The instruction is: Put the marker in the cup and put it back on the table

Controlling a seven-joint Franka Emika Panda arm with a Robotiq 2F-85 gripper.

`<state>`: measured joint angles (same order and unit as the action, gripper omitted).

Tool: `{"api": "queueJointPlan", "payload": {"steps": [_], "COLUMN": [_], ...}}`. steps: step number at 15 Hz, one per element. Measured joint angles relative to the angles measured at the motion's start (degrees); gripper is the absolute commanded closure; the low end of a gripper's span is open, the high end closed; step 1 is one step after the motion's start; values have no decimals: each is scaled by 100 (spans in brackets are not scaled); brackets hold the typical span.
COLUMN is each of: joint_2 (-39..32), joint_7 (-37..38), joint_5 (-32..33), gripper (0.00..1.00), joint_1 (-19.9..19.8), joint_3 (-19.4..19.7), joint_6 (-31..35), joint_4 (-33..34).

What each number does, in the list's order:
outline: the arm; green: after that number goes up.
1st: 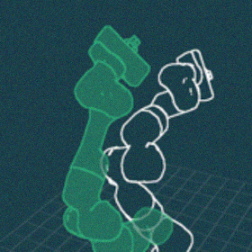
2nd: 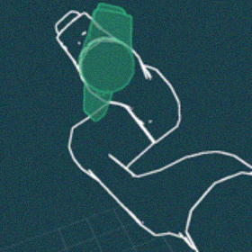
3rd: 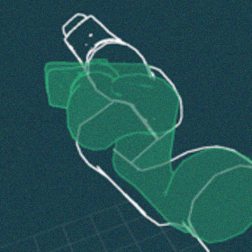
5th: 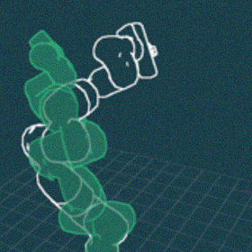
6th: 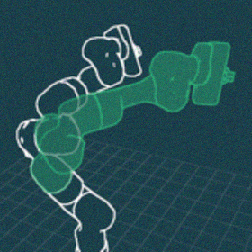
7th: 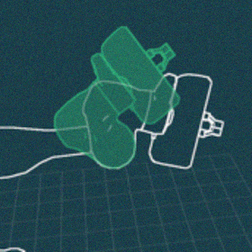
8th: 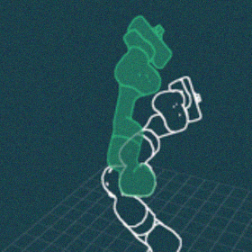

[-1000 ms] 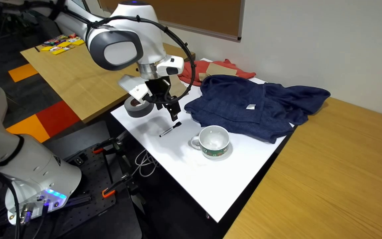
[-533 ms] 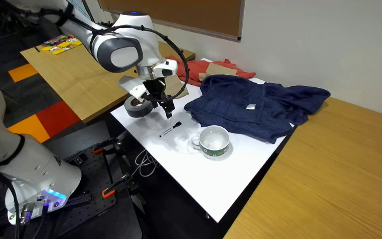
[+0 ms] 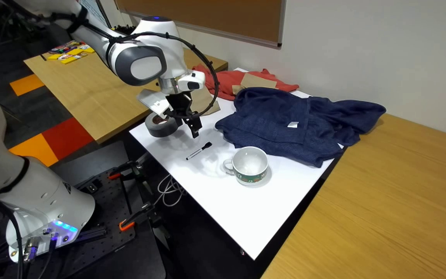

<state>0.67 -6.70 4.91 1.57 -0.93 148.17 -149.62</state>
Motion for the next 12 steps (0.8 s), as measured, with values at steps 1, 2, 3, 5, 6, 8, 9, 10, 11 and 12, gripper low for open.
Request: {"api": "queueJointPlan", "payload": {"steps": [1, 2, 3, 5, 6, 8, 9, 10, 11, 12], "joint_2": [-2, -15, -49, -205, -323, -583, -704, -830, -943, -1053], "joint_7": [0, 7, 26, 108, 167, 200, 224, 254, 270, 281], "joint_5": [26, 54, 76, 145, 166, 165, 162, 162, 162, 162], "gripper": [0, 0, 0, 0, 0, 0, 0, 0, 0, 0], "joint_1": [-3, -3, 0, 13, 28, 57, 64, 71, 74, 77], "joint_3": [1, 1, -1, -6, -9, -19, -24, -25, -25, -25], "joint_6": [0, 6, 53, 339, 525, 849, 965, 1075, 1166, 1249], "joint_4": [0, 0, 0, -7, -9, -11, -11, -11, -11, -9]}}
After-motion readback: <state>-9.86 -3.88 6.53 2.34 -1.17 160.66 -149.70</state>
